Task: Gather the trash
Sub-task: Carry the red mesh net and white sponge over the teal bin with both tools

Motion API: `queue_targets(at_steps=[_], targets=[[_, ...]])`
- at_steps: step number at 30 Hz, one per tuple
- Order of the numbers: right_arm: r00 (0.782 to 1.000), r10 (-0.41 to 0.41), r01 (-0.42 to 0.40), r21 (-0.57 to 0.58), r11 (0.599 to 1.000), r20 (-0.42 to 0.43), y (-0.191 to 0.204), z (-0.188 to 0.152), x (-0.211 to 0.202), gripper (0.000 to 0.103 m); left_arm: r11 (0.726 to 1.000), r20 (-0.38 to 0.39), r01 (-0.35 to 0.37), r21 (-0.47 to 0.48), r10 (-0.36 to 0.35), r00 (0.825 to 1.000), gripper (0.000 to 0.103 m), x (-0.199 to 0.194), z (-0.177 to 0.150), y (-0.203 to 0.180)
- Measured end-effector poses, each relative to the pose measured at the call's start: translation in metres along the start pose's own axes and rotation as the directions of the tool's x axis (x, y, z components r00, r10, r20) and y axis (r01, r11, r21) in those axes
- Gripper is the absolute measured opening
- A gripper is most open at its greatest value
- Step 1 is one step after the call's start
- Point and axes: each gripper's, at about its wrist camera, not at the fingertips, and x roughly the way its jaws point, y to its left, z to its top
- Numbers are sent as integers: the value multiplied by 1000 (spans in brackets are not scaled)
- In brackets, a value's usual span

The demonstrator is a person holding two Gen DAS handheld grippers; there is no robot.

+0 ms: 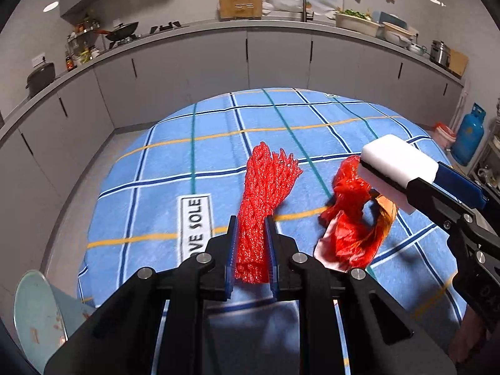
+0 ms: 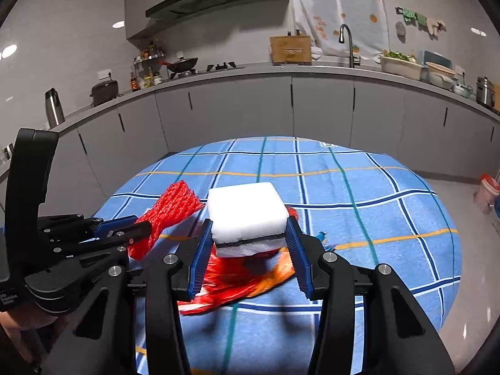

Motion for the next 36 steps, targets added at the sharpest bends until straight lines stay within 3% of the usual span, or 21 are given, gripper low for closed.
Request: queue_targets(at_steps=[17,36], targets=[[995,100,-98,-58,993,26,49,-2,-21,47,995,31,-58,-78,61,998,17,-47,-29,43],[961,276,-269,-182,946,11,141,4,-22,47,962,36,-191,-193,201,979,17,-104,-68,126]])
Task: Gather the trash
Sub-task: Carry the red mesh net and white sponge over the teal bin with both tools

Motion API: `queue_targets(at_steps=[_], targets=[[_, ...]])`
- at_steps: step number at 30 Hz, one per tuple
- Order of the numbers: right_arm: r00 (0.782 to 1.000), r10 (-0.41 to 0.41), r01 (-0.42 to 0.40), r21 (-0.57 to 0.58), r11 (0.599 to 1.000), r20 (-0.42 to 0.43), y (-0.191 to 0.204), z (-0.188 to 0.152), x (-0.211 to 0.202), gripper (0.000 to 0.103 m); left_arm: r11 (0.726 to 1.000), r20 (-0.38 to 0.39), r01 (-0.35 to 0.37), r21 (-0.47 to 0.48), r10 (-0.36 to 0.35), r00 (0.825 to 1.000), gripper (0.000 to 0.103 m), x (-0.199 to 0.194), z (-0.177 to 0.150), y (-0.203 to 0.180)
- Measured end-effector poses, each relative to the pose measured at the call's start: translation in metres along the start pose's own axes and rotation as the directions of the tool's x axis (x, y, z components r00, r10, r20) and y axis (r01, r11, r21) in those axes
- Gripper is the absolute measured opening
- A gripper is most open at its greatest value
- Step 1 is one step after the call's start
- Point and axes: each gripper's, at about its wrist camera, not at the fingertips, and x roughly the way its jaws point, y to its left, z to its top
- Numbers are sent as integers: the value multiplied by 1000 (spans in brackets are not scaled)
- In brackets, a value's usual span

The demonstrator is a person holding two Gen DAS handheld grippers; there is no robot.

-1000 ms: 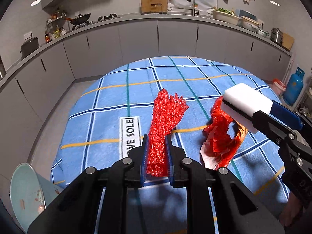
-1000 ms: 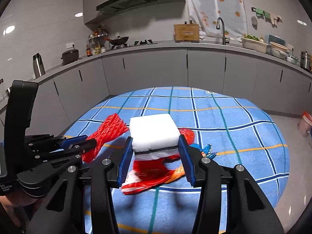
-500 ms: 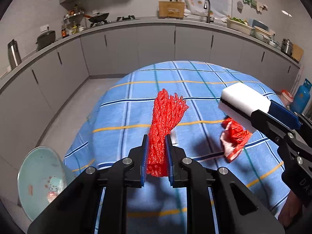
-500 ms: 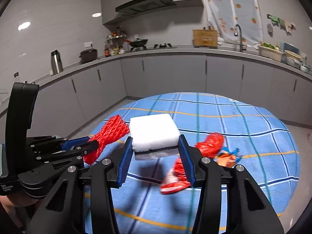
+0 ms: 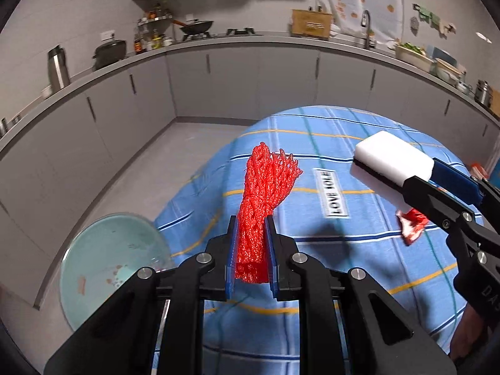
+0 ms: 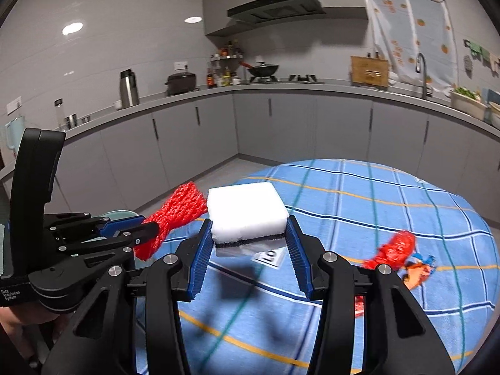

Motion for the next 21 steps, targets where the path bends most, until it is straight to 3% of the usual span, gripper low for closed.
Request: queue_targets(at_steps=[10,21], targets=[[996,94,-94,-59,994,-15,47,8,19,47,993,-4,-89,-81,89,996,17,-14,-13,64],[973,223,-229,-135,964,-60,112,10,47,47,963,-49,-202,-176,196,979,17,-25,-38,134]])
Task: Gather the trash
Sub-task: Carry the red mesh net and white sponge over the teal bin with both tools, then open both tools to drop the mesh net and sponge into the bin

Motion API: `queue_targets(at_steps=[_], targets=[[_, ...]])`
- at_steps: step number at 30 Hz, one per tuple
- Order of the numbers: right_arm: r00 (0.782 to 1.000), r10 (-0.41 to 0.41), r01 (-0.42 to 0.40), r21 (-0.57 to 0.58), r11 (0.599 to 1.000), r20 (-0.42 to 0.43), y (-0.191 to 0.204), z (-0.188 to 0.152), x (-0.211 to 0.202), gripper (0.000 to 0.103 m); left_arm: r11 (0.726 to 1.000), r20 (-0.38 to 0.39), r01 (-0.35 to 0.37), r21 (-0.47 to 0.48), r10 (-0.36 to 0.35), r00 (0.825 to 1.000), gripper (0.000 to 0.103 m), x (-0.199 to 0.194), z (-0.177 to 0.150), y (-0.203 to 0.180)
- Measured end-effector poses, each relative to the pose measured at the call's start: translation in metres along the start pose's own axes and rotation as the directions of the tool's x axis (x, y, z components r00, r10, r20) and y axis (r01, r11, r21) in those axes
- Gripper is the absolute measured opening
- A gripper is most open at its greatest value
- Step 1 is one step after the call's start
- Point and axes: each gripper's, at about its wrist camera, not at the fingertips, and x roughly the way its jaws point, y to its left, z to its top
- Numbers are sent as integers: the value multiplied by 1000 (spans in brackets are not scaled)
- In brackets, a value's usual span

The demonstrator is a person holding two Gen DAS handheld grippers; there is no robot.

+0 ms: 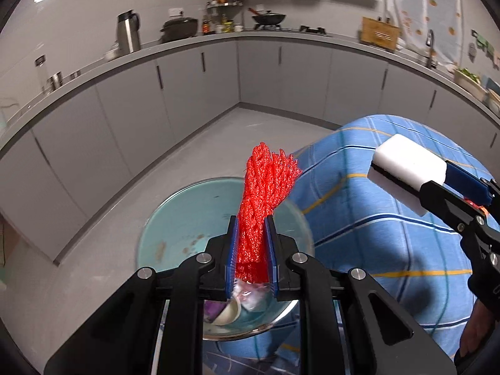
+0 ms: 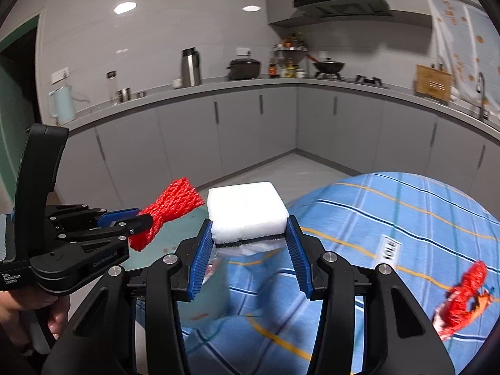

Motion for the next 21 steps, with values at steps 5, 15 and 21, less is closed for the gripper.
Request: queue_targets(at_steps=[5,15,21], targets=[[999,41,-41,-33,999,-13,20,5,12,47,999,-8,-25,-38,24,1000,17,2,-3,19],[996,86,-89,-81,993,-40,48,5,38,48,995,-30,-66,-72,64,997,17,11,-9,40],[992,105,-112,-107,988,-72,58,1,62,48,992,-64,-83,-98,77,995,17,25,-17,57]])
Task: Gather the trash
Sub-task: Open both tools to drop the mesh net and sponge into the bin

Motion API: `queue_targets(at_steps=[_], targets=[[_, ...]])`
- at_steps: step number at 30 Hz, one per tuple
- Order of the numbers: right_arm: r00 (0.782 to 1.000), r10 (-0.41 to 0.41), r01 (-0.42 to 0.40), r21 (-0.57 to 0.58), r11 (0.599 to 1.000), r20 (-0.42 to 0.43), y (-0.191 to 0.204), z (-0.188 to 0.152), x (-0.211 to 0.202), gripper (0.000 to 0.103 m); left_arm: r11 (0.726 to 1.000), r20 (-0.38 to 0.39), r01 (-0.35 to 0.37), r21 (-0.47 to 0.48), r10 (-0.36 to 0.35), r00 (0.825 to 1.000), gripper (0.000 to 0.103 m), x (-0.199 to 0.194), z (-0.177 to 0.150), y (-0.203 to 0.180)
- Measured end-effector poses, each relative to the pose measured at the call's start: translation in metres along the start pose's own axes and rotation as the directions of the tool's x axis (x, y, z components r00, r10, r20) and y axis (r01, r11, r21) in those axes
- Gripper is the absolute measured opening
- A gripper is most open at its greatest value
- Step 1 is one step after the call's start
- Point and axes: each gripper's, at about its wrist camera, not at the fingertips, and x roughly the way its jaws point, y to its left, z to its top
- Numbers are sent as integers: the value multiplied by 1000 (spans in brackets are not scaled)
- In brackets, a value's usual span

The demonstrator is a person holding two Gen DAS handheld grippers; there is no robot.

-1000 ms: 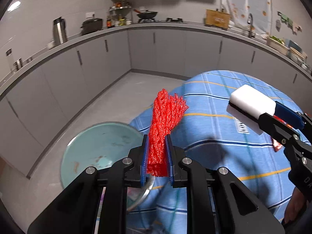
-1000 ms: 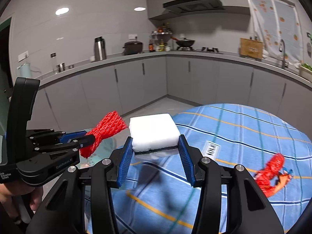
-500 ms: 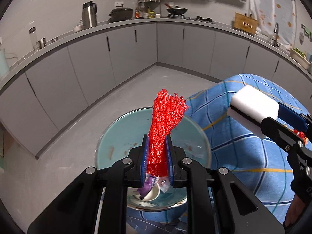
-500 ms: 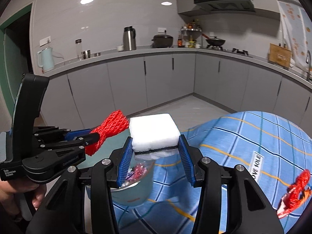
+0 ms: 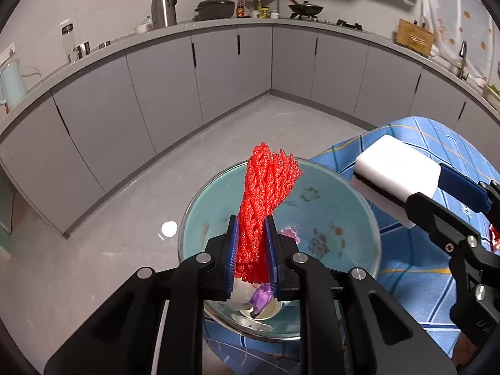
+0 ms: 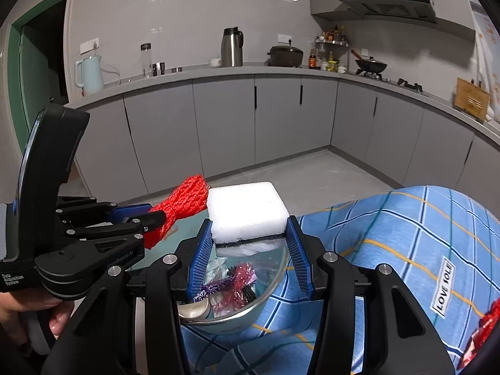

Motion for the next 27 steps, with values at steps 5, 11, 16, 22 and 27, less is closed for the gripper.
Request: queue_targets(at_steps=[5,11,16,22,27], targets=[[999,15,-15,-8,1000,-28,2,-5,15,48,1000,-25,-2,-4,2,1000,20,11,-5,5],[998,44,-45,-15,999,-52,3,-12,30,59,1000,-43,-11,-13,10,999,28,18,-7,8],[998,28,-28,6,1000,-59,-4,-17,30,59,1000,-35,-23,-18,23,999,47,18,-7,10],[999,0,2,41,999,-52,-17,-18,18,59,1000,-29,-20,-22,19,999,54,15,-7,8],[997,-62,64,63,996,-47,-28,-20,-1,59,1000,-4,-7,0,7,1000,65,7,-6,-6]])
